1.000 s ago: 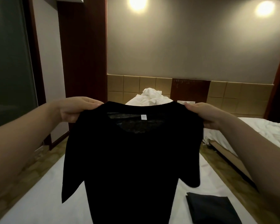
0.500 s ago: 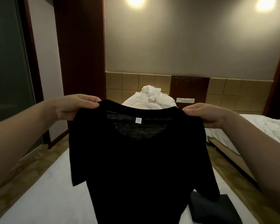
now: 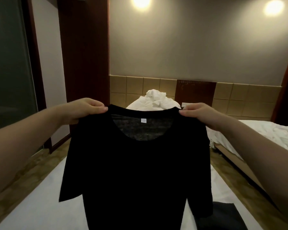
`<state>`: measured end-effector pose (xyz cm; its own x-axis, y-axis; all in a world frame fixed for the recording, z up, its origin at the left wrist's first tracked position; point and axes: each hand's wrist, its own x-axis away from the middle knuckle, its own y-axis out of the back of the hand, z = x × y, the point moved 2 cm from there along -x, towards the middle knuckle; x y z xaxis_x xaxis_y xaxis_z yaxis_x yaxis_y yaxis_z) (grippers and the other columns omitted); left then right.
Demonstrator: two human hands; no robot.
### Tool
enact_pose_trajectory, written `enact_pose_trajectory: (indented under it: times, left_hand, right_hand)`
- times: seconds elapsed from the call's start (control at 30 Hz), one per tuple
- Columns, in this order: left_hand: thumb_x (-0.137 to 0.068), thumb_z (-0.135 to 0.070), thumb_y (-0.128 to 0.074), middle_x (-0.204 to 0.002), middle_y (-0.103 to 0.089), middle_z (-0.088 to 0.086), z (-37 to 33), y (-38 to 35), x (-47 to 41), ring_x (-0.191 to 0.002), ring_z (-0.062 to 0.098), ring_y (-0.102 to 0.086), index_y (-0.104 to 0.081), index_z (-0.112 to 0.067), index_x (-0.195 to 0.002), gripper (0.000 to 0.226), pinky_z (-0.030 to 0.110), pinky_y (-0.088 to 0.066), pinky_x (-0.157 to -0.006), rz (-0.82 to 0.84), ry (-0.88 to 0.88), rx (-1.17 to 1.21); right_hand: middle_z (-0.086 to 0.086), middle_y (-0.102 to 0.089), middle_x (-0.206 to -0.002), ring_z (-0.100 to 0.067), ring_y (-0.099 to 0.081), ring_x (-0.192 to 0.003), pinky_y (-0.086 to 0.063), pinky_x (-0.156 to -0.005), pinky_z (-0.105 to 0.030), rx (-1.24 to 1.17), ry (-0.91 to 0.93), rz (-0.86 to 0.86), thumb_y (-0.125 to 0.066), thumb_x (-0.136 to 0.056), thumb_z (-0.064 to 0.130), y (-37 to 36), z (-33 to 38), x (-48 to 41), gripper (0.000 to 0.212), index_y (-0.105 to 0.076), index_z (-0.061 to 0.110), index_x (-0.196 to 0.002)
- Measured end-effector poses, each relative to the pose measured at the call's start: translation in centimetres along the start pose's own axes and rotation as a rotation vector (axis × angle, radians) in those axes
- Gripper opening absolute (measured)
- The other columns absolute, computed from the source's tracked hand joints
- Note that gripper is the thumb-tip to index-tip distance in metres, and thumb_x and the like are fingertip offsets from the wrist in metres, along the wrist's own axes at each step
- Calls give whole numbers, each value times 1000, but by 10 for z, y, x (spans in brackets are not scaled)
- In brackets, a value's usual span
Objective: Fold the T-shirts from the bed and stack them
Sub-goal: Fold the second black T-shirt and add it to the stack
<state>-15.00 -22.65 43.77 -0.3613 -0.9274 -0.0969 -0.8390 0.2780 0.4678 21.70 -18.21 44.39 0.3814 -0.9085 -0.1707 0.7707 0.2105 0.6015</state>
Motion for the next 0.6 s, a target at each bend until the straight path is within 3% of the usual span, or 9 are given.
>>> enact_pose_trajectory:
  times: [0.07,0.13,0.2,0.27,0.33,0.4,0.47,0.53,0.6]
  left_hand:
    - [-56,-59,-77,-68,-55,1,-2,0,-1,-56,11,-54,-65,-19,-71,45,21,-44,-54,-91,-72,102]
    - [-44,-65,-78,-67,-57,0,0,-1,-2,-59,12,-55,-65,-16,-73,58,22,-45,-57,-178,-69,6]
    - [-60,-55,-71,-68,-56,3,2,-8,-5,-61,15,-54,-62,-8,-78,52,24,-43,-60,-243,-40,-174]
    - [-77,-42,-61,-70,-55,4,2,-11,-6,-60,12,-54,-61,-7,-80,35,25,-42,-61,-326,-52,-143]
    - [-69,-52,-69,-70,-58,1,4,-14,-3,-59,9,-57,-65,-13,-78,40,24,-44,-60,-269,-24,8]
    - [-65,-54,-72,-78,-64,1,12,-28,-1,-68,11,-62,-68,-15,-87,45,25,-47,-65,-187,93,115]
    - [-85,-34,-60,-83,-67,3,22,-57,0,-72,12,-67,-66,-11,-99,28,25,-49,-67,-242,179,236]
    - [-93,-22,-51,-77,-69,3,26,-98,4,-64,10,-67,-65,-8,-95,19,21,-52,-57,-387,179,428]
    - [-95,-17,-50,-76,-69,4,29,-142,12,-63,11,-66,-65,-10,-87,18,19,-52,-57,-517,115,570]
  right_hand:
    - [2,-60,-75,-6,-60,-66,-47,-61,-19,-97,131,-165,-56,-90,30,4,5,5,19,-63,14,-83]
    - [4,-63,-78,-7,-61,-70,-48,-62,-20,-90,187,-239,-56,-91,29,6,7,7,18,-65,15,-86]
    - [3,-62,-82,-9,-59,-78,-43,-70,-24,140,147,-187,-56,-91,28,-2,1,5,15,-66,18,-87]
    - [2,-62,-82,-11,-57,-80,-39,-68,-23,213,171,-278,-54,-92,29,-4,-9,0,16,-65,18,-88]
    - [1,-62,-80,-13,-57,-81,-38,-64,-25,213,198,-411,-52,-93,34,-5,-13,2,24,-66,15,-89]
    - [-1,-62,-79,-20,-60,-82,-41,-68,-32,229,131,-446,-52,-92,39,-14,-17,3,32,-68,12,-88]
    - [-5,-62,-74,-26,-62,-79,-44,-71,-36,65,22,-423,-57,-89,39,-35,-22,10,36,-69,6,-83]
    - [-3,-61,-64,-22,-62,-67,-46,-63,-30,-238,-50,-369,-62,-87,33,-64,-21,27,30,-68,7,-73]
    - [1,-59,-56,-14,-59,-55,-45,-53,-24,-486,-101,-297,-62,-87,27,-99,-16,46,27,-64,11,-65]
